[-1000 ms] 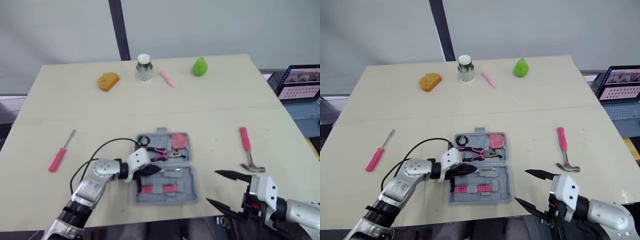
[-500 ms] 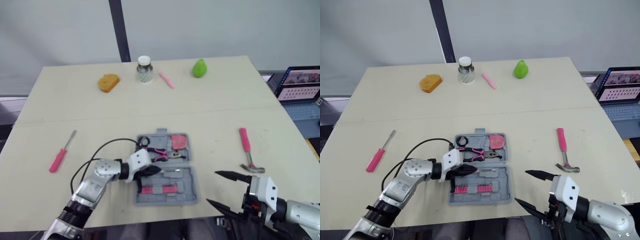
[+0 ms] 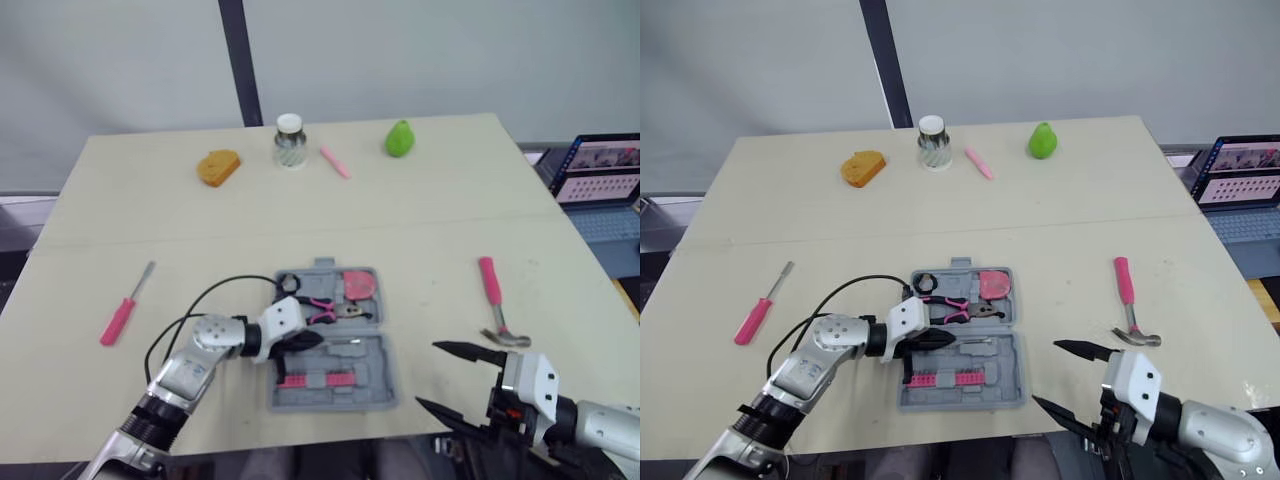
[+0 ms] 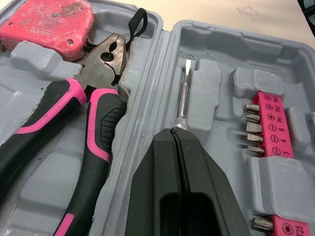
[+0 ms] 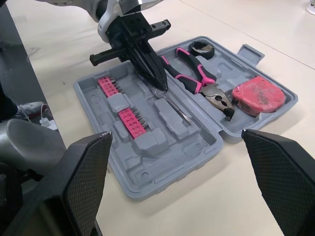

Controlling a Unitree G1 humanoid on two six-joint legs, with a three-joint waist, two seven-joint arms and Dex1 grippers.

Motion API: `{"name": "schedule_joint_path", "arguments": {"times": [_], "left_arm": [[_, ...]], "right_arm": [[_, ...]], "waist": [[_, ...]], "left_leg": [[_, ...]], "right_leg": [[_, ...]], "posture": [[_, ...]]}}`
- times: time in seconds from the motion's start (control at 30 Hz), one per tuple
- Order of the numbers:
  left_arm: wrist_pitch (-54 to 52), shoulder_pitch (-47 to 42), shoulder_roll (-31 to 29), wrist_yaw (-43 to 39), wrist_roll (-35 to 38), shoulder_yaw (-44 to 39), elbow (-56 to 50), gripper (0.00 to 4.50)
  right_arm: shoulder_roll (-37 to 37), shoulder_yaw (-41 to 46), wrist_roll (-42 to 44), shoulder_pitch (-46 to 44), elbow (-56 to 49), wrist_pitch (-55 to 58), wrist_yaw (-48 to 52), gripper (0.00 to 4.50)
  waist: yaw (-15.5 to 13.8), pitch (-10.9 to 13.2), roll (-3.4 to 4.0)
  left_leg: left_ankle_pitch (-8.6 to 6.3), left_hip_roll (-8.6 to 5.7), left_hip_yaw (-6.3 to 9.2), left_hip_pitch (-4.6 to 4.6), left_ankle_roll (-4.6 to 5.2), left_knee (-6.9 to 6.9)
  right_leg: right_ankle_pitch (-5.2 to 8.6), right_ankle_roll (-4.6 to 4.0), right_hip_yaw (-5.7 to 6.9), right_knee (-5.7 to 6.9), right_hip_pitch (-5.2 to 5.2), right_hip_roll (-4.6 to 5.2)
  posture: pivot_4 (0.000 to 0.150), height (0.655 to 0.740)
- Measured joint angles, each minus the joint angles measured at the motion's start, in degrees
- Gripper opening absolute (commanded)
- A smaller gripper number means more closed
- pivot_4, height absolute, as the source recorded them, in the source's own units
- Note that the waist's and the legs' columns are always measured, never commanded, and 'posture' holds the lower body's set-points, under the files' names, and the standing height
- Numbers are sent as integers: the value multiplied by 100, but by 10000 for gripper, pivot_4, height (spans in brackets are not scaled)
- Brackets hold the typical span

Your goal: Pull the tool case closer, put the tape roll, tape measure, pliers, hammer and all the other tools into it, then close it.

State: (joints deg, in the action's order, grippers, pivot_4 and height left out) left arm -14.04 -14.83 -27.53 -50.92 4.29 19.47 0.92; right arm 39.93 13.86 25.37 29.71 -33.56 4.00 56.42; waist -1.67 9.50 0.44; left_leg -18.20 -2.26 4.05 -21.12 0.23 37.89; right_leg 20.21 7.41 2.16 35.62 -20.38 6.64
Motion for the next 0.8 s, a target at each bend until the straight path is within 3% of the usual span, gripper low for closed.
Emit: {"name": "schedule_joint_path", "arguments": {"times": [0.8], "left_arm": [[237, 141, 101, 206, -40, 68, 119, 462]], "right_arm": [[9, 0, 7, -82, -1, 3, 2, 45000]], "waist": [[-3, -44, 32]], "left_leg": [[-8, -5, 0, 10, 8, -1]], "right_leg": [[0, 0, -92, -11, 8, -6]], "posture": [[1500, 7391]]}}
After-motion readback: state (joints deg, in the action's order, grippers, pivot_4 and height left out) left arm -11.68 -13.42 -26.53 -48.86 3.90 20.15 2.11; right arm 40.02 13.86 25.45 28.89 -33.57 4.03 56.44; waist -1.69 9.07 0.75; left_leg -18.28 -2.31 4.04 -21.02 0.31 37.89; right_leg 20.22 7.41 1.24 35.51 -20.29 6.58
